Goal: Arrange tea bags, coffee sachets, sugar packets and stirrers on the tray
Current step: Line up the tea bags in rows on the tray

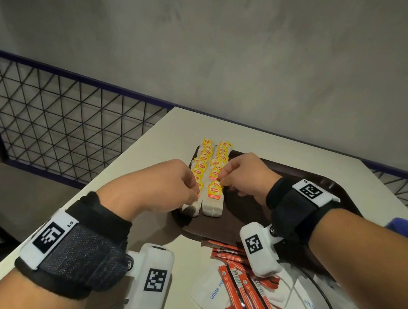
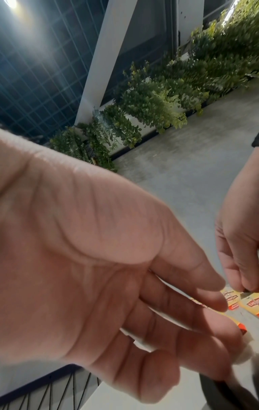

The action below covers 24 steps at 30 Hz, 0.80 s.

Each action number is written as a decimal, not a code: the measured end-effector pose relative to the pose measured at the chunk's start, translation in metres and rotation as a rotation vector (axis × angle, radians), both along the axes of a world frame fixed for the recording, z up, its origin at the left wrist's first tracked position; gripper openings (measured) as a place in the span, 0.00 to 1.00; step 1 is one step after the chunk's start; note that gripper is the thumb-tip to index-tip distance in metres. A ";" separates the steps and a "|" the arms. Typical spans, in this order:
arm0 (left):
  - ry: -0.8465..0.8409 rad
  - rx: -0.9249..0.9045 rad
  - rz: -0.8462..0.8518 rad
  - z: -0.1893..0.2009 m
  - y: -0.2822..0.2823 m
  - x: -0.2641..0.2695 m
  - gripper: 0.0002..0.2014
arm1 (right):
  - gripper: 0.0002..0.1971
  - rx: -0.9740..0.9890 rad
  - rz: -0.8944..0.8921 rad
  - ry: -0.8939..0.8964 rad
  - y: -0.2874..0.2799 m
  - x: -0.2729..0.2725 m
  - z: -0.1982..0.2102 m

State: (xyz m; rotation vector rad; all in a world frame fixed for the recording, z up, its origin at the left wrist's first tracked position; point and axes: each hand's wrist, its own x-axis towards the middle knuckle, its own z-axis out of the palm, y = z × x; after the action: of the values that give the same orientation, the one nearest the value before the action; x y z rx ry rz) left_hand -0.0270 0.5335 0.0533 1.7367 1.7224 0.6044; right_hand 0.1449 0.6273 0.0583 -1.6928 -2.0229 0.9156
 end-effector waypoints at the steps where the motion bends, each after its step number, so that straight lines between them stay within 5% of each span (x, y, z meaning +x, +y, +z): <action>1: 0.016 0.002 0.001 0.000 0.000 0.000 0.05 | 0.05 0.017 0.030 -0.001 0.000 -0.001 0.000; 8: 0.070 0.008 0.026 0.003 -0.002 0.002 0.10 | 0.08 0.046 0.060 0.163 -0.001 0.003 0.003; 15: 0.160 0.027 0.106 0.000 0.000 0.000 0.05 | 0.07 -0.115 0.052 -0.001 -0.003 0.020 0.000; 24: 0.224 -0.028 0.071 -0.004 0.000 0.002 0.12 | 0.08 -0.092 0.068 -0.050 0.001 0.010 -0.004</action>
State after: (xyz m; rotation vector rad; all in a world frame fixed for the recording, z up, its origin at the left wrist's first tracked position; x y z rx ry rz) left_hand -0.0252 0.5336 0.0497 1.7863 1.9427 0.4266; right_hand 0.1549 0.6287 0.0546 -1.7199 -2.1131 1.0133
